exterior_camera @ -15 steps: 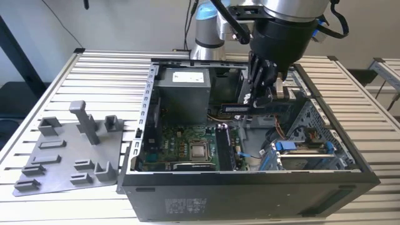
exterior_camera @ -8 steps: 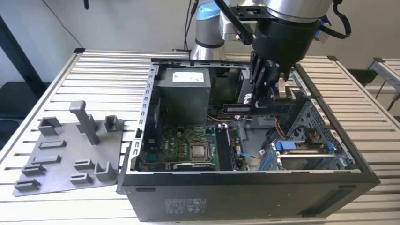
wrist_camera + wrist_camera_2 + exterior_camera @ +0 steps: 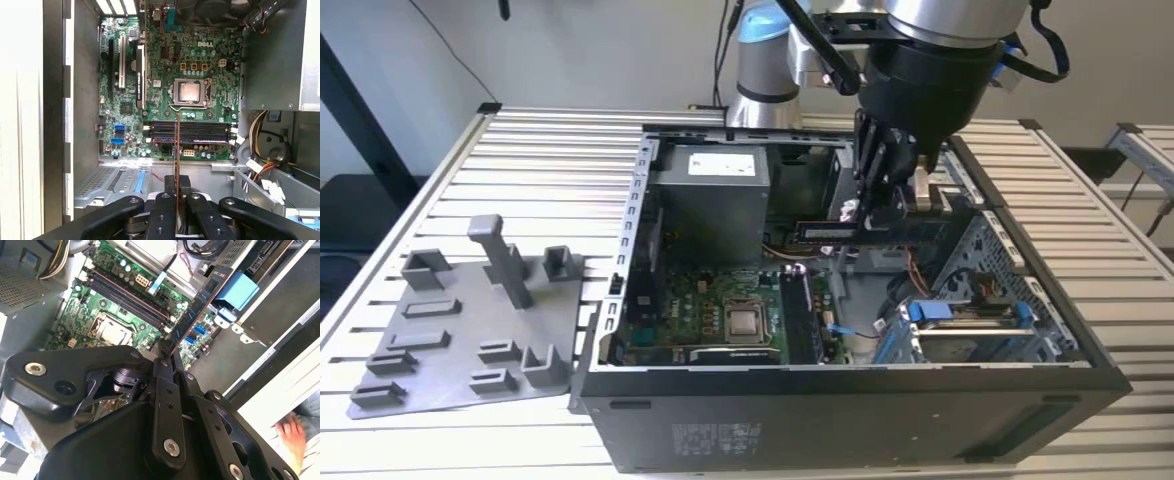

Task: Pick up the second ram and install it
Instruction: 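Insert the second ram into the second slot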

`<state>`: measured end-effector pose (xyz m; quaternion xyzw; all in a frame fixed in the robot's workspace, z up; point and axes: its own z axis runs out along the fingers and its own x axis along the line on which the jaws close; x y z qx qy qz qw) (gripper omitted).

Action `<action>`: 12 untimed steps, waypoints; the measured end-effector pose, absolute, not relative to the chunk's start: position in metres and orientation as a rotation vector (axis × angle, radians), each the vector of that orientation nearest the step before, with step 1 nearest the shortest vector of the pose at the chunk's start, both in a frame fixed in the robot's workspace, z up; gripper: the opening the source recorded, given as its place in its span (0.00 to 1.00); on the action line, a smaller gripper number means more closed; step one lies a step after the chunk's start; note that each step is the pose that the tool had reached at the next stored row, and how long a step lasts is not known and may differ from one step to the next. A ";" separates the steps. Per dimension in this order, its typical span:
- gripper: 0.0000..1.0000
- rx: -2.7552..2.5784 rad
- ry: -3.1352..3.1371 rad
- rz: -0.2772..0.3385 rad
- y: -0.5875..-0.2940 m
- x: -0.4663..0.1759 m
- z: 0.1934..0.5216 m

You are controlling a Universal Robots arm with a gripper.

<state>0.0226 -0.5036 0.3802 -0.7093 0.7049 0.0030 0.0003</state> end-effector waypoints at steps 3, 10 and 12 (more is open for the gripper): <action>0.15 -2.227 2.215 0.009 -0.498 0.023 0.380; 0.15 -2.223 2.219 0.009 -0.478 0.023 0.380; 0.15 -2.223 2.219 0.009 -0.472 0.023 0.380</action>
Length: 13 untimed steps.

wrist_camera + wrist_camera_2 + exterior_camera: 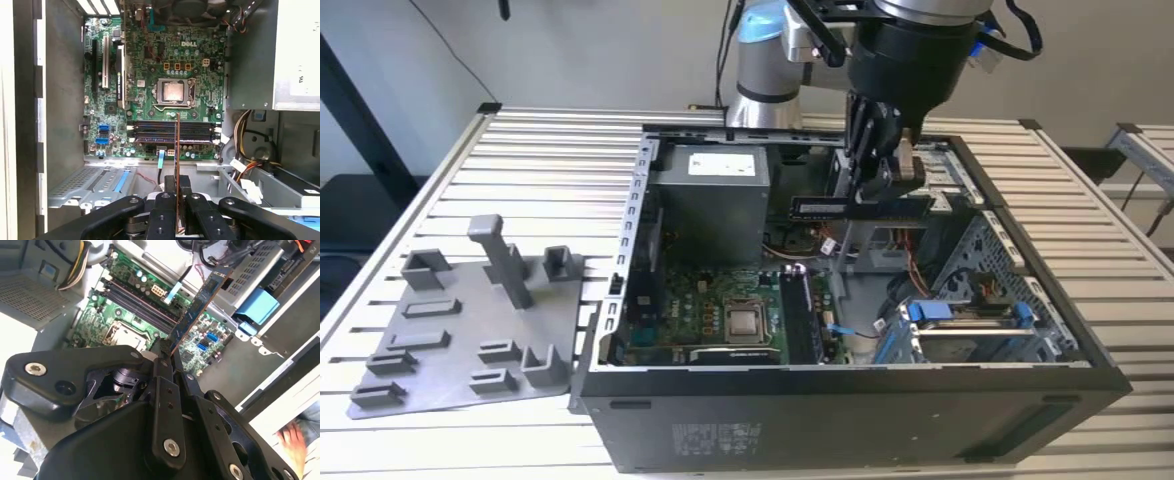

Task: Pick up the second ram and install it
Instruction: 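Insert the second ram into the second slot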

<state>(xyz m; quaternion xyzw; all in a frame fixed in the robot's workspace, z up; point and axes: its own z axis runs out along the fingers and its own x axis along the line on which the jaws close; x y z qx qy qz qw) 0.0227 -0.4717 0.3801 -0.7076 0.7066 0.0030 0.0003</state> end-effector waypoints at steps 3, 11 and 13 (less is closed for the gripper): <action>0.15 -2.222 2.220 0.009 -0.462 0.023 0.380; 0.15 -2.219 2.223 0.009 -0.442 0.023 0.380; 0.15 -2.219 2.223 0.009 -0.439 0.023 0.380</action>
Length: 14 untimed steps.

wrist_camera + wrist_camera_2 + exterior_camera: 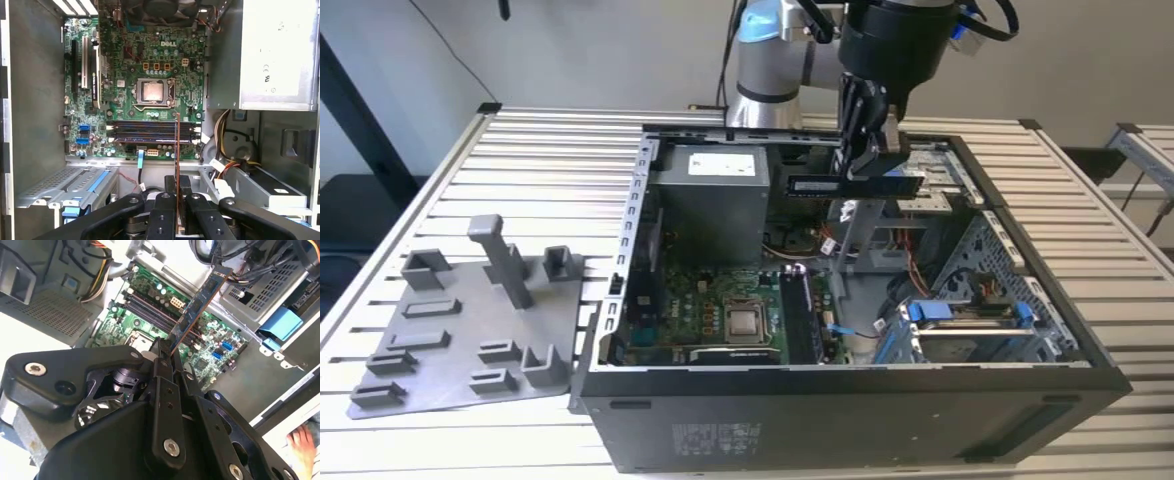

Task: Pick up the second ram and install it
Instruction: 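Insert the second ram into the second slot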

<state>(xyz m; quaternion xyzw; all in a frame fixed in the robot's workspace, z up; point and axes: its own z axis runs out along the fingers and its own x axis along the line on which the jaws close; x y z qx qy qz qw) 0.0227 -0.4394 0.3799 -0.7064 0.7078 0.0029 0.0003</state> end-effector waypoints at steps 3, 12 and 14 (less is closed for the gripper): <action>0.15 -2.218 2.224 0.009 -0.436 0.023 0.380; 0.15 -2.201 2.241 0.009 -0.434 0.023 0.380; 0.15 -2.160 2.280 0.009 -0.434 0.023 0.380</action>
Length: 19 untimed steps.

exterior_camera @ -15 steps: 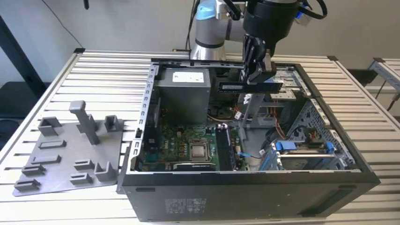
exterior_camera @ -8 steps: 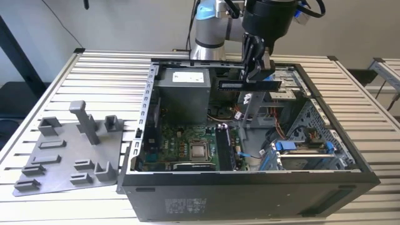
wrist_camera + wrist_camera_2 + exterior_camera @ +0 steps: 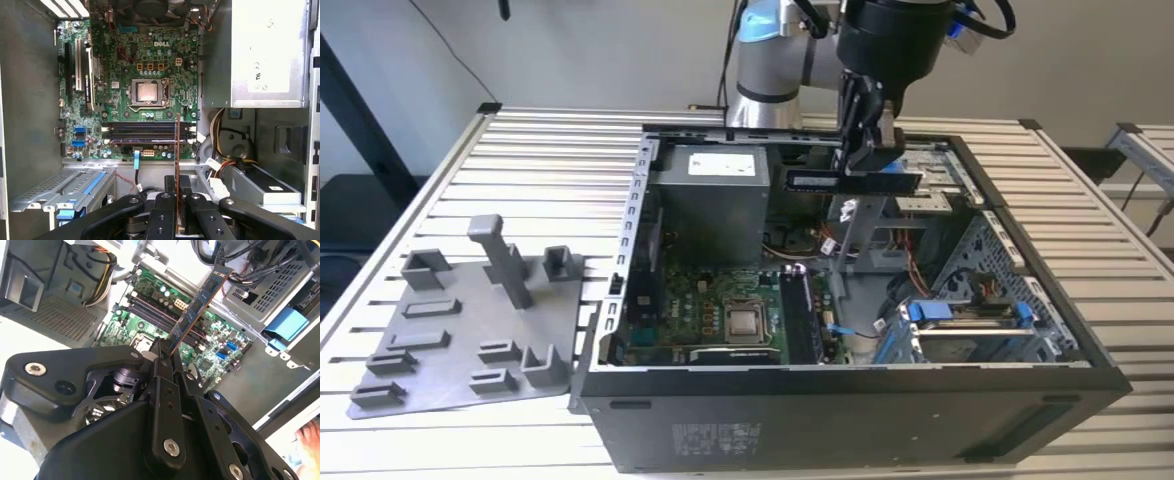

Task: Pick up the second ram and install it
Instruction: 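Insert the second ram into the second slot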

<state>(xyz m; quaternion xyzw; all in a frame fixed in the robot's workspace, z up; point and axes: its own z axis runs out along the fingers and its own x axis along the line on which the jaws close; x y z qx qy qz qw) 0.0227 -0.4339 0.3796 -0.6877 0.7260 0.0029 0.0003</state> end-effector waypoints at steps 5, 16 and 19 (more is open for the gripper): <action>0.15 -2.056 2.374 0.009 -0.434 0.023 0.379; 0.15 -1.807 2.568 0.009 -0.434 0.023 0.377; 0.15 -1.737 2.616 0.009 -0.434 0.023 0.376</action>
